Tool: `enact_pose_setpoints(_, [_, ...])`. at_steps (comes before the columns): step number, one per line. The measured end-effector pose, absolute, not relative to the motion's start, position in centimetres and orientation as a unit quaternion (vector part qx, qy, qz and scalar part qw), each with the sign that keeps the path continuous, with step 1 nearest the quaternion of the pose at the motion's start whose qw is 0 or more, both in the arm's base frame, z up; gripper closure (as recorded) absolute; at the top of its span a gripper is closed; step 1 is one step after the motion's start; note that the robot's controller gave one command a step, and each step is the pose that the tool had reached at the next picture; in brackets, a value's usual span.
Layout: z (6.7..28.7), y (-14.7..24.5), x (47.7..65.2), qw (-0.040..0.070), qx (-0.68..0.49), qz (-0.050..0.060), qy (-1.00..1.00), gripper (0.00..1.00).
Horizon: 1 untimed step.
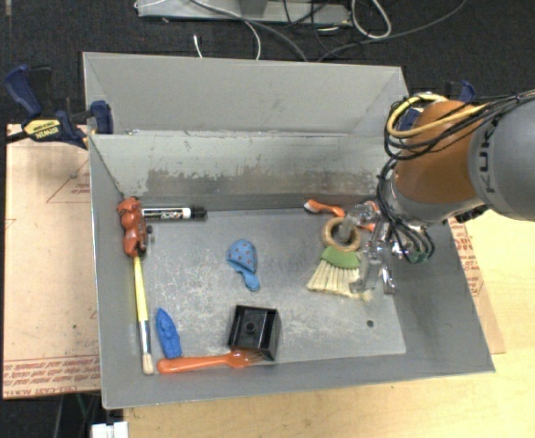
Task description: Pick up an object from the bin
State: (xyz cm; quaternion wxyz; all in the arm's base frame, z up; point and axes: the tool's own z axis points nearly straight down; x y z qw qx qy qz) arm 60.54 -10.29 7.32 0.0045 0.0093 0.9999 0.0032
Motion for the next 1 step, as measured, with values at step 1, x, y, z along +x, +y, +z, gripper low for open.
enact_pose_setpoints(1, [7.35,-7.99,60.03,0.008,-0.073,0.000,0.997,1.00])
